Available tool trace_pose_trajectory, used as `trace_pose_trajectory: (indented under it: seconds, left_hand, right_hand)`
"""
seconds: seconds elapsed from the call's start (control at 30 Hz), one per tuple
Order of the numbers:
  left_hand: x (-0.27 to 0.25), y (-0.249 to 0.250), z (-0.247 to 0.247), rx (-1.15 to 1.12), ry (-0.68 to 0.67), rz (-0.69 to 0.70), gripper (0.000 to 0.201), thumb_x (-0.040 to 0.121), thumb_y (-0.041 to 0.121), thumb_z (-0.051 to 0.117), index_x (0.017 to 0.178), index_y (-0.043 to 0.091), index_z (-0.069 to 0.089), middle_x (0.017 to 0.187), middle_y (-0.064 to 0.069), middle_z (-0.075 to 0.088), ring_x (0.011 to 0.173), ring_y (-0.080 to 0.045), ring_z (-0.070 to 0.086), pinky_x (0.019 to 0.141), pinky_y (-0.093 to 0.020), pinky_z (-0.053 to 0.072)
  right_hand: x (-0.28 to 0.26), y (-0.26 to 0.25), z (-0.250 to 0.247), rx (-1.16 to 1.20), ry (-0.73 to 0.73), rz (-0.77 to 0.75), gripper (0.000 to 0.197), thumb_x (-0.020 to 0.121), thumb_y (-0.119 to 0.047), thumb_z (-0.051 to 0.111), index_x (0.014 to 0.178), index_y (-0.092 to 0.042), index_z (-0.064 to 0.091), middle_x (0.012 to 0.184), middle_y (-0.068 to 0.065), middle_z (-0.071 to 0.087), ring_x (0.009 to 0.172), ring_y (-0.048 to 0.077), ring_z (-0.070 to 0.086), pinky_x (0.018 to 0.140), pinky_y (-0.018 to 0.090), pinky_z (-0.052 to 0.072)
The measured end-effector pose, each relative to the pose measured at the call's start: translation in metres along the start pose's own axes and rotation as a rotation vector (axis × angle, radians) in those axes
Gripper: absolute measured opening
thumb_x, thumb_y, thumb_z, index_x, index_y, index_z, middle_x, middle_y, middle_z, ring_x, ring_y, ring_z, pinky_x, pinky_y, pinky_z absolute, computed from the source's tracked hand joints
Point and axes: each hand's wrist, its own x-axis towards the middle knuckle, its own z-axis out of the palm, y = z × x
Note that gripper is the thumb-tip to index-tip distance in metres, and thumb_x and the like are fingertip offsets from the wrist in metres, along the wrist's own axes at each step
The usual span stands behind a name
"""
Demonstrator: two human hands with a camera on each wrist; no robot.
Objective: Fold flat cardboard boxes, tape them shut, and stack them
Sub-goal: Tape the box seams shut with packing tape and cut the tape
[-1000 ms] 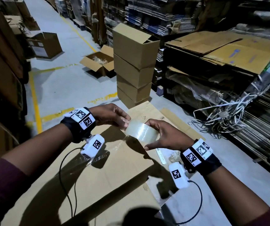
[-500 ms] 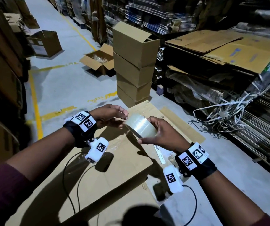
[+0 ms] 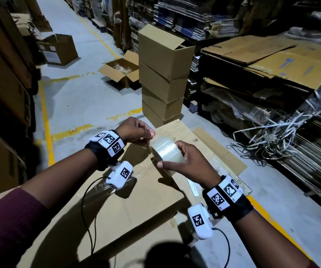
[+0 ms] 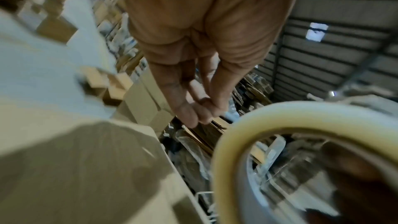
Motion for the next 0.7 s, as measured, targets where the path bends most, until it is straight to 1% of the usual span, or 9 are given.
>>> trace_pose_trajectory:
  seconds: [0.07,0.13,0.23,0.33,0.43,0.47,0.57,0.63,0.7]
  left_hand:
    - [0.013,-0.001,-0.004,0.128,0.047,0.067,0.013,0.087,-0.002,0.071,0.077,0.005,0.072,0.071,-0.016,0.068,0.071,-0.029,0.067,0.065,-0.031,0.062]
    - [0.029,-0.002,-0.015,0.232,0.133,0.125,0.017,0.086,-0.002,0.071,0.073,0.009,0.072,0.070,-0.017,0.068,0.066,-0.026,0.064,0.065,-0.030,0.060]
    - [0.051,-0.010,-0.029,0.425,0.165,0.173,0.017,0.085,0.005,0.073,0.072,0.016,0.073,0.066,-0.013,0.069,0.055,-0.017,0.061,0.063,-0.022,0.053]
    - [0.070,-0.022,-0.030,0.503,0.127,0.182,0.011,0.086,0.008,0.074,0.079,0.017,0.076,0.068,-0.006,0.069,0.057,-0.012,0.059,0.059,-0.017,0.046]
    - [0.086,-0.035,-0.029,0.612,0.054,0.168,0.009,0.085,0.005,0.074,0.084,0.014,0.078,0.072,0.003,0.069,0.061,0.005,0.060,0.062,-0.008,0.043]
    - [0.090,-0.040,-0.029,0.651,0.040,0.160,0.015,0.084,0.001,0.072,0.080,0.015,0.077,0.072,0.004,0.069,0.063,0.005,0.061,0.065,-0.010,0.046]
    - [0.101,-0.048,-0.035,0.680,0.097,0.102,0.031,0.084,-0.004,0.062,0.067,0.021,0.067,0.078,-0.004,0.071,0.065,-0.012,0.062,0.077,-0.034,0.057]
    - [0.107,-0.046,-0.038,0.576,0.119,0.041,0.026,0.088,-0.001,0.058,0.072,0.019,0.064,0.085,-0.010,0.071,0.067,-0.021,0.065,0.075,-0.039,0.059]
    - [0.109,-0.042,-0.038,0.477,0.074,-0.100,0.015,0.093,0.003,0.051,0.088,0.013,0.062,0.096,-0.013,0.072,0.072,-0.028,0.068,0.068,-0.035,0.057]
  right_hand:
    - [0.002,-0.004,0.004,0.085,0.017,0.032,0.049,0.072,-0.047,0.088,0.100,-0.011,0.070,0.090,0.006,0.075,0.081,0.017,0.072,0.073,0.035,0.057]
    - [0.005,-0.008,0.008,0.262,0.006,0.096,0.045,0.081,-0.041,0.084,0.098,-0.001,0.072,0.089,0.013,0.076,0.078,0.021,0.071,0.069,0.031,0.057]
    - [0.012,-0.009,0.012,0.365,-0.004,0.130,0.053,0.083,-0.046,0.081,0.103,0.002,0.072,0.097,0.024,0.074,0.085,0.030,0.072,0.080,0.039,0.058]
    - [0.026,-0.006,0.020,0.293,0.020,0.121,0.055,0.079,-0.053,0.080,0.104,-0.004,0.073,0.098,0.017,0.076,0.094,0.033,0.074,0.088,0.046,0.057]
    - [0.041,-0.003,0.025,0.290,0.038,0.141,0.045,0.084,-0.044,0.080,0.097,-0.002,0.073,0.093,0.018,0.076,0.083,0.027,0.073,0.079,0.042,0.056]
    - [0.046,-0.002,0.026,0.285,0.042,0.147,0.044,0.084,-0.044,0.080,0.093,-0.001,0.072,0.089,0.017,0.075,0.076,0.022,0.071,0.074,0.038,0.054]
    - [0.051,-0.001,0.026,0.296,0.039,0.169,0.049,0.081,-0.046,0.081,0.084,0.000,0.067,0.071,0.007,0.065,0.065,0.015,0.061,0.065,0.029,0.045]
    - [0.055,0.003,0.027,0.312,0.026,0.194,0.064,0.078,-0.053,0.081,0.086,0.006,0.061,0.072,0.006,0.058,0.067,0.016,0.056,0.065,0.030,0.042]
    - [0.060,0.006,0.031,0.292,0.033,0.180,0.083,0.071,-0.070,0.080,0.088,0.008,0.055,0.076,0.007,0.050,0.070,0.017,0.051,0.069,0.034,0.038]
